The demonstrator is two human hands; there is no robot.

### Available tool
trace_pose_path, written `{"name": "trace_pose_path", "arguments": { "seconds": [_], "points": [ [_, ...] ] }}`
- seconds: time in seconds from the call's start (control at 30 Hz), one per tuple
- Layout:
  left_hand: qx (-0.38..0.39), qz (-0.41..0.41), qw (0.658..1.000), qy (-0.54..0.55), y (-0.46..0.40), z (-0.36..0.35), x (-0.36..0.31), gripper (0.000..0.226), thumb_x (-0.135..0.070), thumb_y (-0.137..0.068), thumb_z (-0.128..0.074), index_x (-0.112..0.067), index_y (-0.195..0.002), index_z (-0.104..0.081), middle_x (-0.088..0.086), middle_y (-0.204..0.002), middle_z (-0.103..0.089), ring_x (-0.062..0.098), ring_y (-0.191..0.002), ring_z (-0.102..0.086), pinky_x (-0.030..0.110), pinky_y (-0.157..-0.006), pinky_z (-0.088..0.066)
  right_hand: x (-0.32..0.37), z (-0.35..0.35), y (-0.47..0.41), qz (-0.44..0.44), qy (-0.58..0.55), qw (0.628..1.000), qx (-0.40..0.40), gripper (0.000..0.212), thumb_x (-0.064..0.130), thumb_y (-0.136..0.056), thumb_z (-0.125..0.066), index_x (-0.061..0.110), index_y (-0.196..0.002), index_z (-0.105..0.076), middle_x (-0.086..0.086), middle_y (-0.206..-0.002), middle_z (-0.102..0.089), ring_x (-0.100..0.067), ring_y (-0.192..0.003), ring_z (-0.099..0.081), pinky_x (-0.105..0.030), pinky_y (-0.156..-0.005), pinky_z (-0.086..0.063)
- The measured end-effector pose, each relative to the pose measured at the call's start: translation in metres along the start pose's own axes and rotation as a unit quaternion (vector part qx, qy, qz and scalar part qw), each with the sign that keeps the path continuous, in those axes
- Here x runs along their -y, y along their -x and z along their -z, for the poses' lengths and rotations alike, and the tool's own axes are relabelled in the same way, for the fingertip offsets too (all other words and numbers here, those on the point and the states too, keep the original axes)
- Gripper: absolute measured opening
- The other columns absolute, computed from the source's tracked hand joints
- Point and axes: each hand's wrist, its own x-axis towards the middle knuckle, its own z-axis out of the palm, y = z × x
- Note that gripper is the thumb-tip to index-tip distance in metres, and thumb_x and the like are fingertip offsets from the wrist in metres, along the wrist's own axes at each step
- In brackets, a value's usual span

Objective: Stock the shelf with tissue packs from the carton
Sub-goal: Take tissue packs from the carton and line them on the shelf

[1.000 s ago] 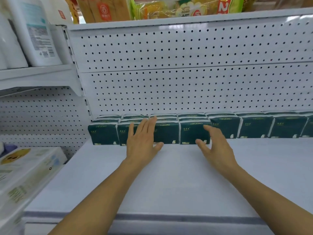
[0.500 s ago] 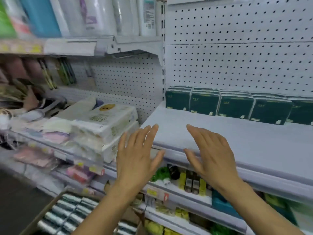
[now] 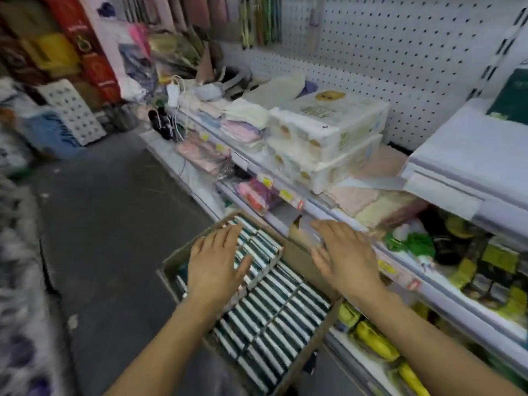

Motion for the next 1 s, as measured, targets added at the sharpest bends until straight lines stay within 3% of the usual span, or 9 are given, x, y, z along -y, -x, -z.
{"name": "trace_pose_path", "arguments": {
  "seconds": [0.17, 0.33, 0.47, 0.57, 0.7, 0.83, 0.9, 1.0],
  "points": [
    [0.115, 0.109, 0.987, 0.023, 0.024, -0.05, 0.045, 0.059, -0.048, -0.097, -0.052, -0.023, -0.149, -0.039, -0.001, -0.144, -0.05, 0.024, -0.132, -0.047, 0.044, -0.107, -0.037, 0.008, -0.078, -0.007, 0.011, -0.053, 0.992, 0.111, 0.029, 0.031, -0.092, -0.059, 0.021, -0.119, -0.063, -0.001, -0.109, -0.065, -0.024, -0.096, -0.063, -0.032, -0.066, -0.049],
    [0.195, 0.182, 0.963, 0.036, 0.032, -0.111, 0.079, 0.054, -0.048, -0.1, -0.046, -0.025, -0.148, -0.039, -0.002, -0.144, -0.047, 0.021, -0.135, -0.041, 0.042, -0.108, -0.037, 0.008, -0.152, -0.022, -0.01, -0.114, 0.969, 0.218, 0.031, 0.039, -0.099, -0.045, 0.025, -0.122, -0.061, 0.006, -0.121, -0.059, -0.016, -0.108, -0.058, -0.034, -0.081, -0.052],
    [0.251, 0.209, 0.944, 0.041, 0.031, -0.157, 0.092, 0.052, -0.047, -0.1, -0.046, -0.024, -0.146, -0.04, 0.0, -0.145, -0.047, 0.022, -0.135, -0.041, 0.044, -0.107, -0.038, 0.015, -0.213, -0.033, -0.046, -0.136, 0.952, 0.269, 0.025, 0.033, -0.098, -0.052, 0.02, -0.114, -0.065, 0.004, -0.114, -0.062, -0.018, -0.102, -0.059, -0.036, -0.078, -0.05],
    [0.264, 0.217, 0.937, 0.072, 0.016, -0.186, 0.101, 0.049, -0.039, -0.1, -0.051, -0.022, -0.144, -0.042, 0.004, -0.143, -0.048, 0.025, -0.133, -0.043, 0.043, -0.103, -0.04, 0.015, -0.26, -0.037, -0.105, -0.167, 0.939, 0.281, 0.021, 0.032, -0.095, -0.056, 0.02, -0.108, -0.068, 0.0, -0.108, -0.065, -0.018, -0.091, -0.062, -0.035, -0.074, -0.052],
    [0.242, 0.264, 0.925, 0.128, -0.012, -0.215, 0.11, 0.056, -0.032, -0.097, -0.06, -0.018, -0.147, -0.039, 0.008, -0.145, -0.045, 0.029, -0.134, -0.041, 0.046, -0.103, -0.043, 0.009, -0.303, -0.048, -0.144, -0.164, 0.926, 0.309, 0.029, 0.029, -0.098, -0.054, 0.011, -0.119, -0.061, -0.008, -0.117, -0.06, -0.023, -0.091, -0.059, -0.03, -0.072, -0.045],
    [0.253, 0.28, 0.926, 0.028, -0.036, -0.232, 0.112, 0.057, -0.047, -0.096, -0.054, -0.018, -0.143, -0.041, 0.007, -0.138, -0.047, 0.029, -0.131, -0.042, 0.046, -0.105, -0.036, 0.003, -0.33, -0.054, -0.137, -0.131, 0.927, 0.323, 0.022, 0.031, -0.097, -0.052, 0.01, -0.099, -0.057, -0.012, -0.098, -0.056, -0.031, -0.083, -0.059, -0.037, -0.069, -0.05],
    [0.266, 0.296, 0.917, -0.002, -0.048, -0.235, 0.112, 0.055, -0.051, -0.095, -0.054, -0.015, -0.136, -0.045, 0.009, -0.133, -0.05, 0.031, -0.125, -0.048, 0.045, -0.098, -0.039, 0.001, -0.335, -0.055, -0.13, -0.102, 0.929, 0.332, 0.026, 0.031, -0.097, -0.053, 0.007, -0.104, -0.059, -0.014, -0.1, -0.06, -0.031, -0.086, -0.061, -0.039, -0.072, -0.052],
    [0.27, 0.308, 0.912, 0.021, -0.059, -0.238, 0.108, 0.051, -0.043, -0.095, -0.061, -0.011, -0.131, -0.045, 0.013, -0.129, -0.048, 0.035, -0.112, -0.057, 0.04, -0.072, -0.043, 0.0, -0.338, -0.058, -0.127, -0.085, 0.927, 0.343, 0.031, 0.028, -0.096, -0.054, 0.003, -0.115, -0.056, -0.014, -0.1, -0.064, -0.03, -0.088, -0.063, -0.038, -0.072, -0.052]
  ]
}}
